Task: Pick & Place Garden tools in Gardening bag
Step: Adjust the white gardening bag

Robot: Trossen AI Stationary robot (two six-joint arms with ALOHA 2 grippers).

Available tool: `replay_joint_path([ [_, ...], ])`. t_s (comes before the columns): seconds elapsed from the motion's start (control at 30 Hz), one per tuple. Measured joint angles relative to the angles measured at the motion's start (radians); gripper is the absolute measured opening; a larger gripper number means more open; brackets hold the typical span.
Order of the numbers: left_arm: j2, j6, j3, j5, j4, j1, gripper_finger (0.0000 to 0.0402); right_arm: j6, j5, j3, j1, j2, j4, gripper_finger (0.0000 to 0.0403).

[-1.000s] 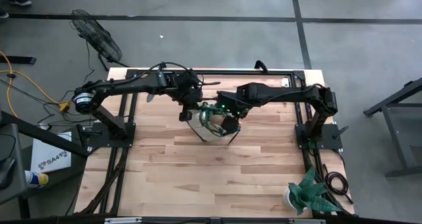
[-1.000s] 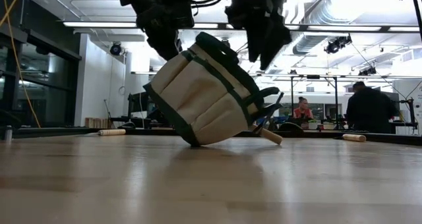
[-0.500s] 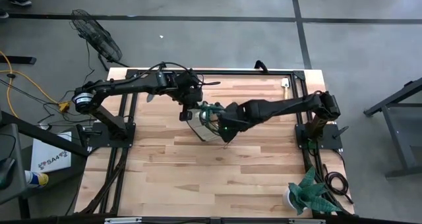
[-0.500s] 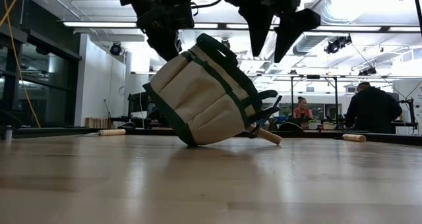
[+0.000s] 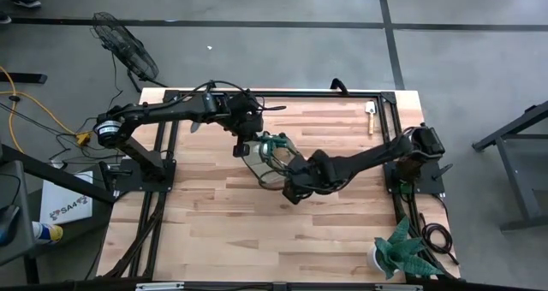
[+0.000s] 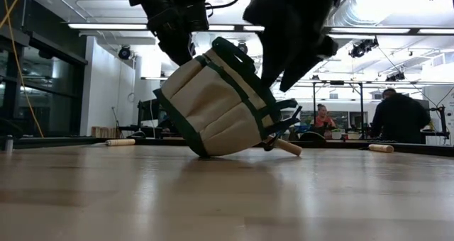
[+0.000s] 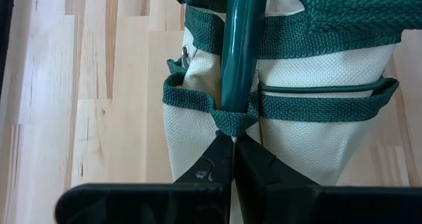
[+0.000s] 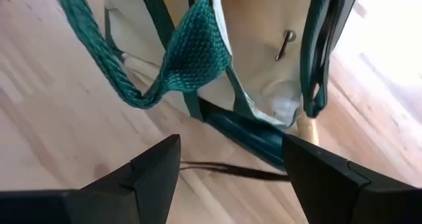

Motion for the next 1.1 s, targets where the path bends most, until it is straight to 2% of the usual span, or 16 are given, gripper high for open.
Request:
replay_joint_path([
  [0.37, 0.000, 0.000, 0.000, 0.018, 0.000, 0.000, 0.0000, -0.197, 0.093, -0.091, -0.039, 0.000, 0.101, 0.0256],
  [0.5, 0.000, 0.000, 0.000, 0.019, 0.000, 0.000, 0.0000, -0.293, 0.074, -0.092, -0.067, 0.000, 0.160, 0.0256],
  [0.63, 0.000, 0.000, 0.000, 0.018, 0.000, 0.000, 0.0000, -0.387, -0.017, -0.092, -0.102, 0.000, 0.213, 0.0248],
  [0.73, 0.000, -0.006, 0.000, 0.018, 0.000, 0.000, 0.0000, -0.418, -0.065, -0.097, -0.123, 0.000, 0.209, 0.0222],
  [0.9, 0.000, -0.023, 0.000, 0.018, -0.001, 0.000, 0.0000, -0.460, -0.152, -0.126, -0.140, 0.000, 0.207, 0.0155],
  [1.1, 0.000, -0.027, 0.000, 0.018, -0.005, 0.000, 0.0000, -0.495, -0.168, -0.143, -0.139, 0.000, 0.190, 0.0059],
])
